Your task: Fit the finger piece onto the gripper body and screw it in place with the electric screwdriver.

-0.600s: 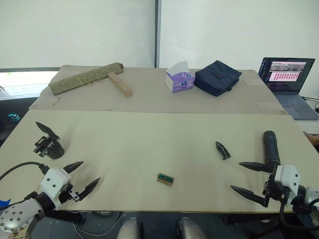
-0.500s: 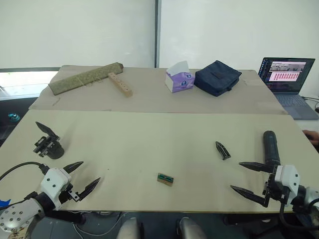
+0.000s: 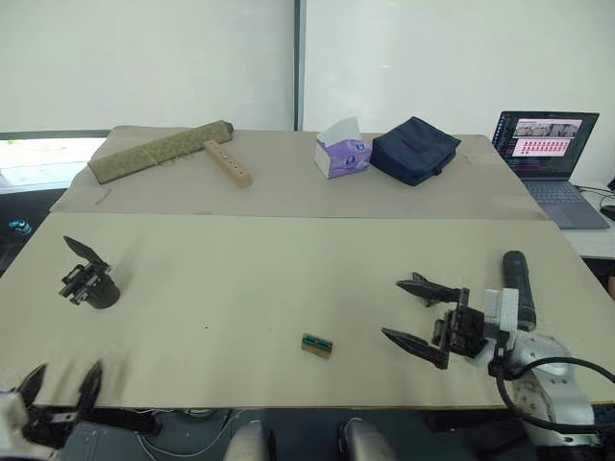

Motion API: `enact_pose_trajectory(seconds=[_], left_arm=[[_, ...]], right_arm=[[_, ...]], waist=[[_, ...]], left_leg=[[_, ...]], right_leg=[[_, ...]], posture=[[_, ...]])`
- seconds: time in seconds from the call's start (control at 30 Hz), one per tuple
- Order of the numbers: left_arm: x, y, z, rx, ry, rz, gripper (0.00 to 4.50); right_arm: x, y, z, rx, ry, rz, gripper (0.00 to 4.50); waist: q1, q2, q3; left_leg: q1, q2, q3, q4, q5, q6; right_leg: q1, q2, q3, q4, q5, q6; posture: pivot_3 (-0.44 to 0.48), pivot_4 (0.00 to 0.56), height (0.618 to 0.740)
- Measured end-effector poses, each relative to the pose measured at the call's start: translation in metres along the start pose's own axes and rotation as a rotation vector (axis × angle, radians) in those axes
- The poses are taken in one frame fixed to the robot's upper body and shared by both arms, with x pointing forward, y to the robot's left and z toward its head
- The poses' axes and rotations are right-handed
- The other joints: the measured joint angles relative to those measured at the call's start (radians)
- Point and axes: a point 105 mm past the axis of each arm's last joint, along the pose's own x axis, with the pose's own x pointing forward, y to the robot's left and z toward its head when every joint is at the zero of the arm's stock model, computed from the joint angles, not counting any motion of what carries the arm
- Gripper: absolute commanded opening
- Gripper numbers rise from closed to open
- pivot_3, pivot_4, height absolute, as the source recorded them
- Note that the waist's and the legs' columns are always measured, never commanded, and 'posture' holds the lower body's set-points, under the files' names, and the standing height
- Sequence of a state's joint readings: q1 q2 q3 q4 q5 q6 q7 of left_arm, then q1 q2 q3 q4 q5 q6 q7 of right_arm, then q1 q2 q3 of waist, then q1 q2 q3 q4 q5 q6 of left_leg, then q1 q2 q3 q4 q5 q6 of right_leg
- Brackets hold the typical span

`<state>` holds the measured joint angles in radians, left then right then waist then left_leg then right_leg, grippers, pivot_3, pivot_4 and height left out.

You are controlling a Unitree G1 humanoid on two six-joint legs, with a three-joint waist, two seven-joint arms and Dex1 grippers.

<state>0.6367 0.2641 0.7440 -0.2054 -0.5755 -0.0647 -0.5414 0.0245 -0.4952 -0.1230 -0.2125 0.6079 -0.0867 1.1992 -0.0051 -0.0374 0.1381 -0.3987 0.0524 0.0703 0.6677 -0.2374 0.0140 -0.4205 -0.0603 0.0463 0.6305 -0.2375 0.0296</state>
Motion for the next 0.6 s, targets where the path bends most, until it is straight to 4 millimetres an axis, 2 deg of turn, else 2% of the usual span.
enact_pose_trajectory(seconds=[0.1,0.23,0.43,0.6], left_arm=[[-0.006,0.012,0.0,-0.011,-0.001,0.077,4.5],[0.001,0.004,0.002,-0.025,-0.001,0.053,4.5],[0.054,-0.019,0.021,0.066,0.017,-0.081,4.5],[0.096,-0.008,0.011,0.12,0.101,-0.043,4.5]], right_arm=[[0.005,0.01,0.0,-0.024,-0.037,0.074,4.47],[0.002,0.011,-0.004,-0.028,-0.036,0.087,4.47],[-0.002,0.012,-0.007,-0.014,-0.019,0.094,4.47],[-0.008,0.012,-0.013,0.005,0.0,0.089,4.47]], waist=[[0.003,-0.001,0.0],[0.002,-0.001,-0.001],[0.005,0.0,-0.001],[-0.006,0.001,-0.001]], left_leg=[[0.0,0.0,0.0,0.0,0.0,0.0],[0.0,0.0,0.001,0.0,0.0,0.0],[0.0,0.0,0.0,0.0,0.0,0.0],[0.001,0.0,0.0,0.0,0.0,0.0]], right_leg=[[0.0,-0.001,0.0,-0.001,0.0,-0.001],[0.001,-0.001,0.0,0.0,0.001,-0.002],[0.0,0.001,-0.002,0.003,0.001,-0.004],[0.001,0.001,-0.002,0.005,0.004,0.002]], posture=[[0.0,0.15,0.74],[0.0,0.15,0.74],[0.0,0.15,0.74],[0.0,0.15,0.74]])
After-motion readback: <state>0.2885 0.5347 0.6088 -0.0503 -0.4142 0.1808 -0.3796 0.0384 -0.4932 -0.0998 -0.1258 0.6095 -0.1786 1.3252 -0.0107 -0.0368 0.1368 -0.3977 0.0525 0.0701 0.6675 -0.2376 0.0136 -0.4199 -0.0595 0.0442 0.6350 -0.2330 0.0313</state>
